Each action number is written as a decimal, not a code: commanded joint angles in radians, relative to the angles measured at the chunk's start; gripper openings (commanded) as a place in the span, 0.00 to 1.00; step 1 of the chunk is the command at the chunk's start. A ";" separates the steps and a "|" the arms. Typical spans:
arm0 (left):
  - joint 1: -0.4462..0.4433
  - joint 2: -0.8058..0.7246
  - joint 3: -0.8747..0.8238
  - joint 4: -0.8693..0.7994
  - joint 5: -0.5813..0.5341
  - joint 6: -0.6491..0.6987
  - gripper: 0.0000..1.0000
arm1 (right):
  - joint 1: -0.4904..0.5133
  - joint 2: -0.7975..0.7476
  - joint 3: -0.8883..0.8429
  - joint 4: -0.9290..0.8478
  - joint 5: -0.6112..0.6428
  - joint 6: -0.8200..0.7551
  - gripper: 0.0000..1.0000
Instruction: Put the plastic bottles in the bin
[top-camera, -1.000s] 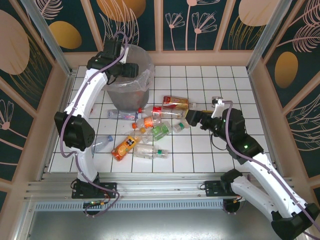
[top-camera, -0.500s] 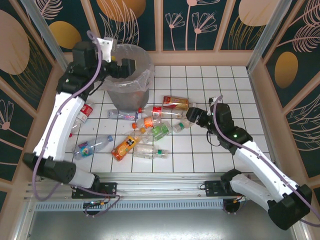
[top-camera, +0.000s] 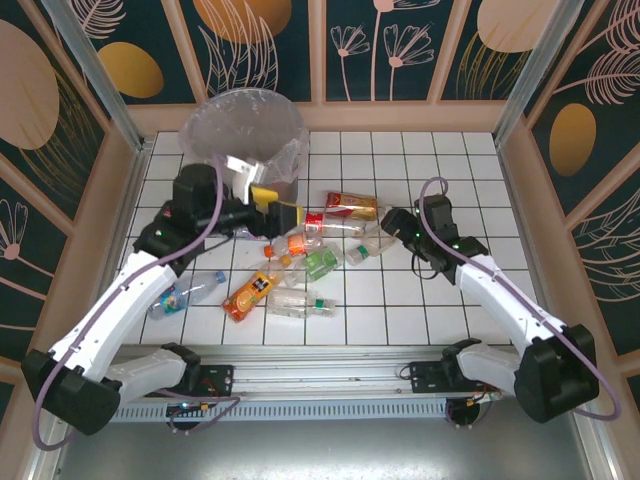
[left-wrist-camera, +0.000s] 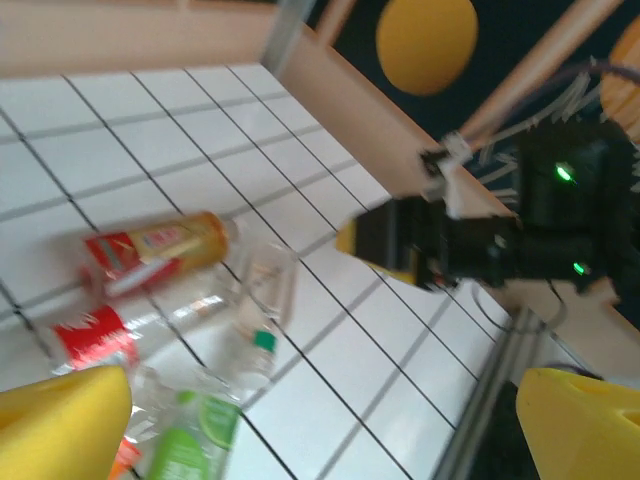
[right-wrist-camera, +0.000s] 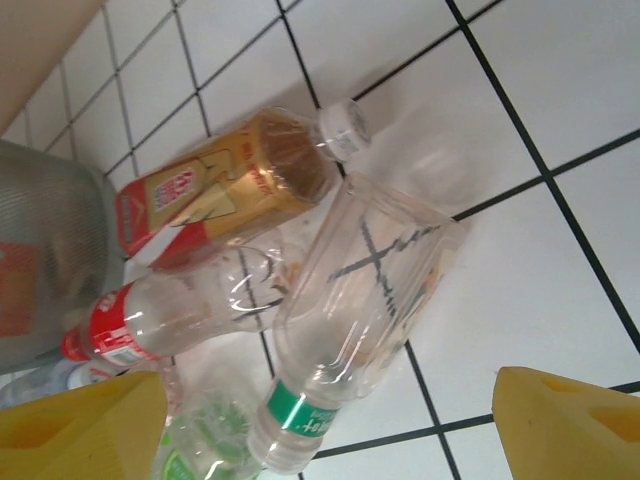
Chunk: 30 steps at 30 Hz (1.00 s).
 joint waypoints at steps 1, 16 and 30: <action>-0.052 -0.020 -0.081 0.172 0.061 -0.083 0.99 | -0.008 0.050 0.009 0.036 0.008 0.033 0.86; -0.131 0.003 -0.227 0.249 0.102 -0.032 0.98 | 0.007 0.329 0.118 0.091 0.067 0.126 0.85; -0.131 0.009 -0.243 0.258 0.112 -0.029 0.98 | 0.017 0.469 0.169 0.112 0.090 0.147 0.77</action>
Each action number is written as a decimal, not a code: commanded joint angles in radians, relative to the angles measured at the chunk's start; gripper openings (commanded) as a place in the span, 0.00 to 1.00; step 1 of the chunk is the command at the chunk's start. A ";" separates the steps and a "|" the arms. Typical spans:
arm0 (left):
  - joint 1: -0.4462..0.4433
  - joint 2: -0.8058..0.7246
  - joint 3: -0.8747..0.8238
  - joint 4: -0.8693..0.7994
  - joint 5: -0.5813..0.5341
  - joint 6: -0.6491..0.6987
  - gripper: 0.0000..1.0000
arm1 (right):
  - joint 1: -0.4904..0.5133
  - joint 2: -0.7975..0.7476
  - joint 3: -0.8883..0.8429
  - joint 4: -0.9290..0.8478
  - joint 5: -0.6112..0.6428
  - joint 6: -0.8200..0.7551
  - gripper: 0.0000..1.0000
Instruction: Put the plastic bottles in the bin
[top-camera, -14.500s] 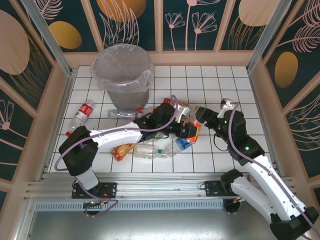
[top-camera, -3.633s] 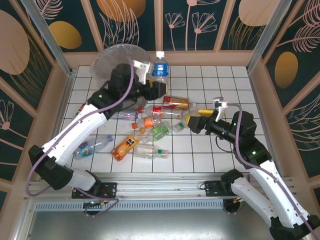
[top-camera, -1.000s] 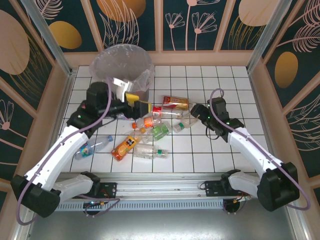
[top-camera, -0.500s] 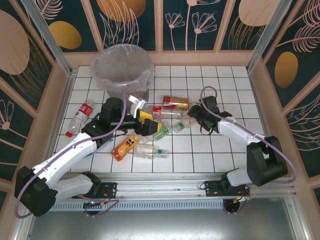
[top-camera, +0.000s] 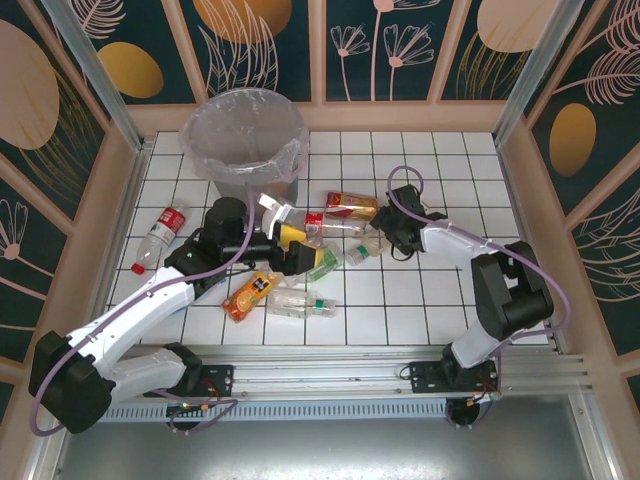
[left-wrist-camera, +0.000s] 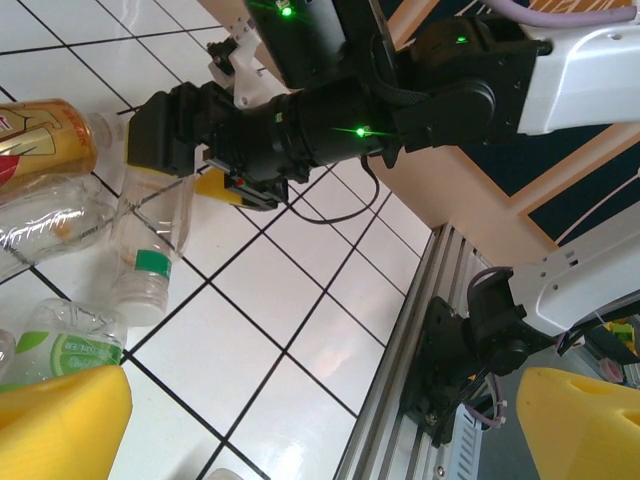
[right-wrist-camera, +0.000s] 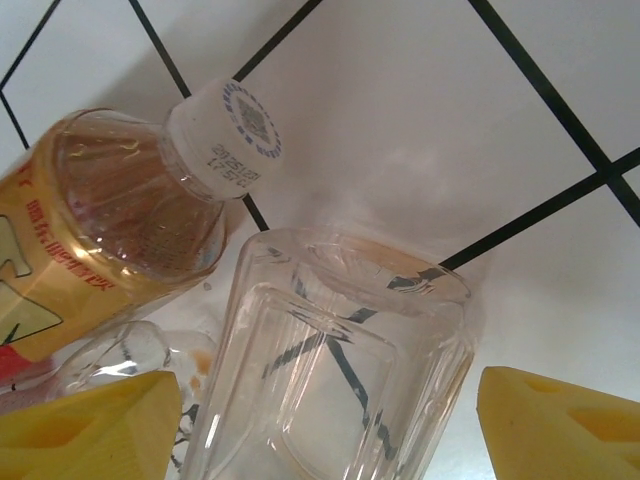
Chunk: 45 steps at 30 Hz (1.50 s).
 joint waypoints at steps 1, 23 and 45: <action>-0.005 0.005 -0.007 0.035 0.025 0.023 0.98 | 0.007 0.023 0.031 0.017 0.036 0.018 0.76; -0.009 0.055 -0.007 0.043 0.053 0.013 0.98 | -0.011 0.165 0.142 -0.023 0.046 -0.038 0.71; -0.033 0.096 -0.042 0.177 0.036 -0.095 0.98 | -0.005 -0.098 0.029 0.034 0.077 -0.171 0.59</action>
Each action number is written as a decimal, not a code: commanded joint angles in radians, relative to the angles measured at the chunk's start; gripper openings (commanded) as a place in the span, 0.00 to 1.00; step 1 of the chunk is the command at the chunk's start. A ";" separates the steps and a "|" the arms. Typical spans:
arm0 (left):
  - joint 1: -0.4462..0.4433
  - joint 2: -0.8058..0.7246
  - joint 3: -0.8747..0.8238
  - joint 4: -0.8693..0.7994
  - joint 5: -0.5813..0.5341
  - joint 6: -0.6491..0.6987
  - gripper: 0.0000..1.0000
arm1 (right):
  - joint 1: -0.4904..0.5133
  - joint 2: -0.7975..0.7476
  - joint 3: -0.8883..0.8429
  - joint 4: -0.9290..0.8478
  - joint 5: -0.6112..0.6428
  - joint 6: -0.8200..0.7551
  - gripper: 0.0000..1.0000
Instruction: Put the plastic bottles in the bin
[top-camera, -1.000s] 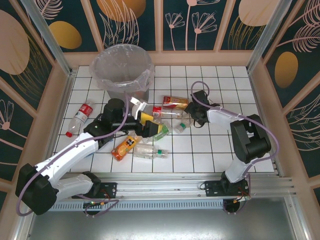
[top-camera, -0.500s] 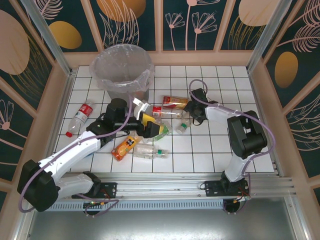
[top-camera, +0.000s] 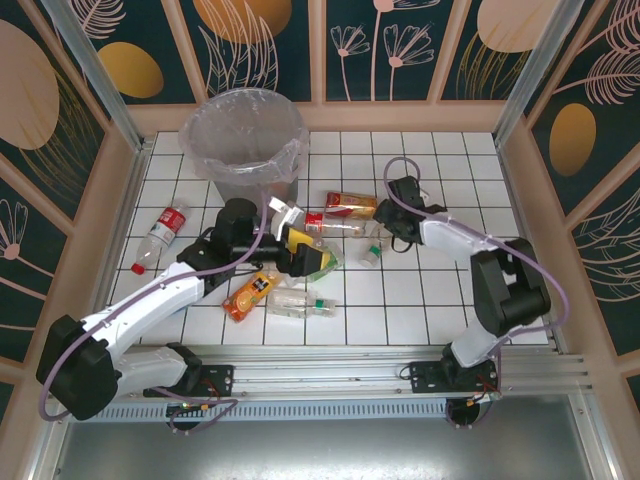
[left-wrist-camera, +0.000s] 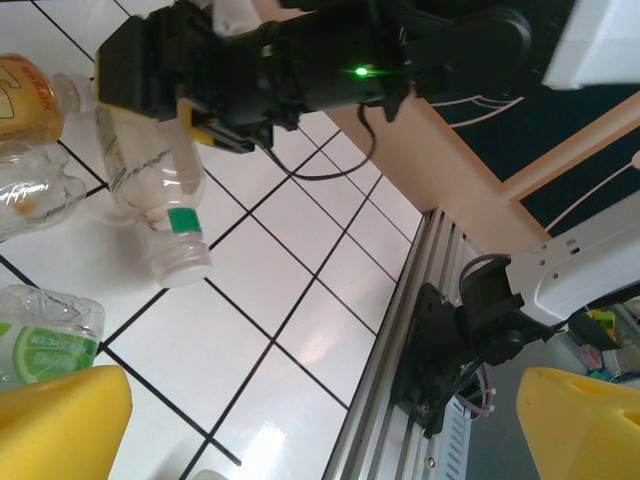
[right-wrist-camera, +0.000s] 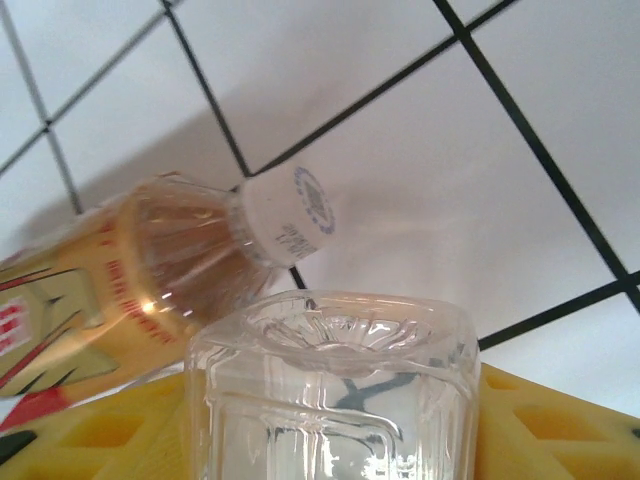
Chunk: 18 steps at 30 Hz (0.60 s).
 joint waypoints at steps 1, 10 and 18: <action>-0.014 0.023 -0.022 0.122 0.006 -0.078 0.98 | 0.006 -0.108 -0.044 0.041 0.020 -0.063 0.59; -0.096 0.124 -0.006 0.214 -0.049 -0.179 0.92 | 0.079 -0.338 -0.086 0.083 -0.021 -0.144 0.59; -0.198 0.271 0.086 0.230 -0.199 -0.202 0.84 | 0.132 -0.482 -0.120 0.110 -0.091 -0.148 0.59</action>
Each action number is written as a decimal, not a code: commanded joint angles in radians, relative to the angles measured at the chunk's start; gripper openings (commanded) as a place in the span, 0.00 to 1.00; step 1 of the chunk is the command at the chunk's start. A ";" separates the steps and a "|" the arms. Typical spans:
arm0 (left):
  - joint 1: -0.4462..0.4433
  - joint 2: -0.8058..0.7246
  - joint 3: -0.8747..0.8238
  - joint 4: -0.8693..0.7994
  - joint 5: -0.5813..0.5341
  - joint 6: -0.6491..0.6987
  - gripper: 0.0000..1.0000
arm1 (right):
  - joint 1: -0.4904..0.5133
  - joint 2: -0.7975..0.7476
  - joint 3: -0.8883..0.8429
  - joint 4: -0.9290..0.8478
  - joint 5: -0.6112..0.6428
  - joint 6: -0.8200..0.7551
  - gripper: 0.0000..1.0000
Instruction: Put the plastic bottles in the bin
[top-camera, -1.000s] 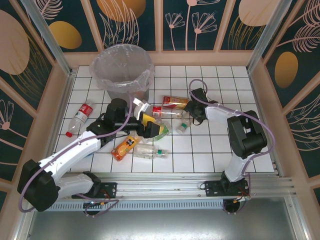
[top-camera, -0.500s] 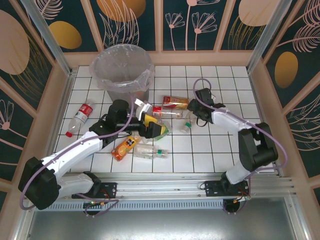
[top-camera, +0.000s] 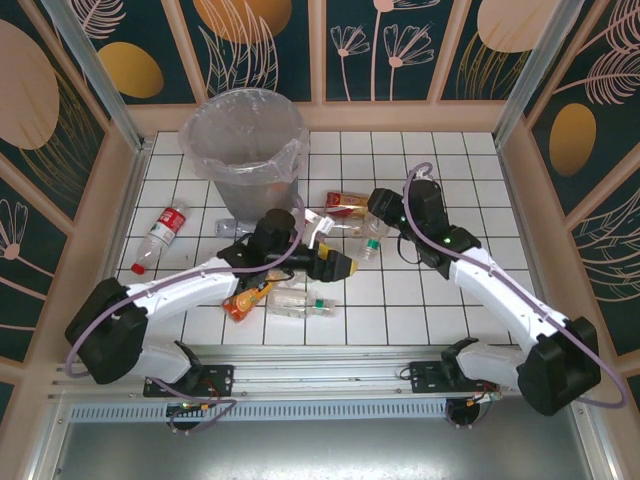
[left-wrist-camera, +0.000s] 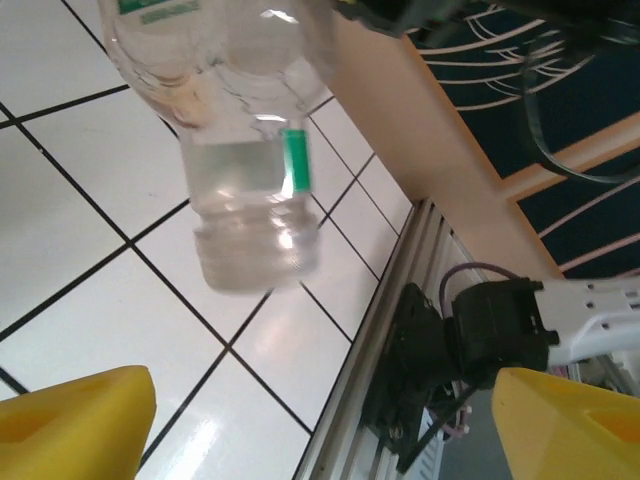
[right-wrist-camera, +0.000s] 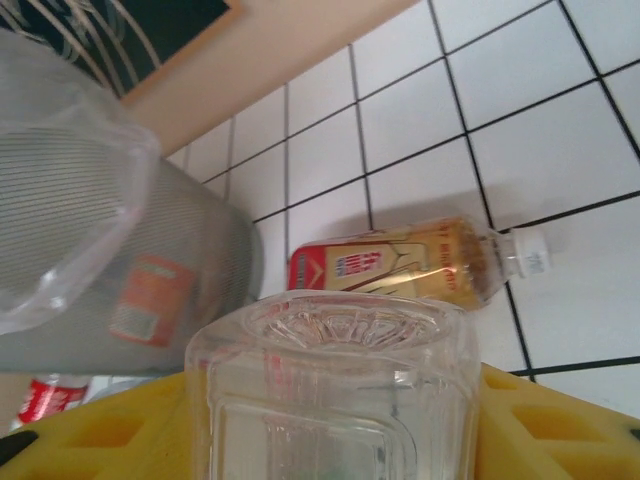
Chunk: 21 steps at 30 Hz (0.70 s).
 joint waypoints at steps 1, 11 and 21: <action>-0.029 0.055 0.058 0.046 -0.103 -0.014 0.82 | 0.009 -0.056 -0.031 0.039 -0.056 -0.018 0.59; -0.045 0.137 0.096 0.167 -0.085 -0.046 0.80 | 0.010 -0.138 -0.083 0.070 -0.168 -0.039 0.59; -0.058 0.199 0.129 0.167 0.021 -0.051 0.71 | 0.011 -0.181 -0.129 0.096 -0.178 -0.035 0.59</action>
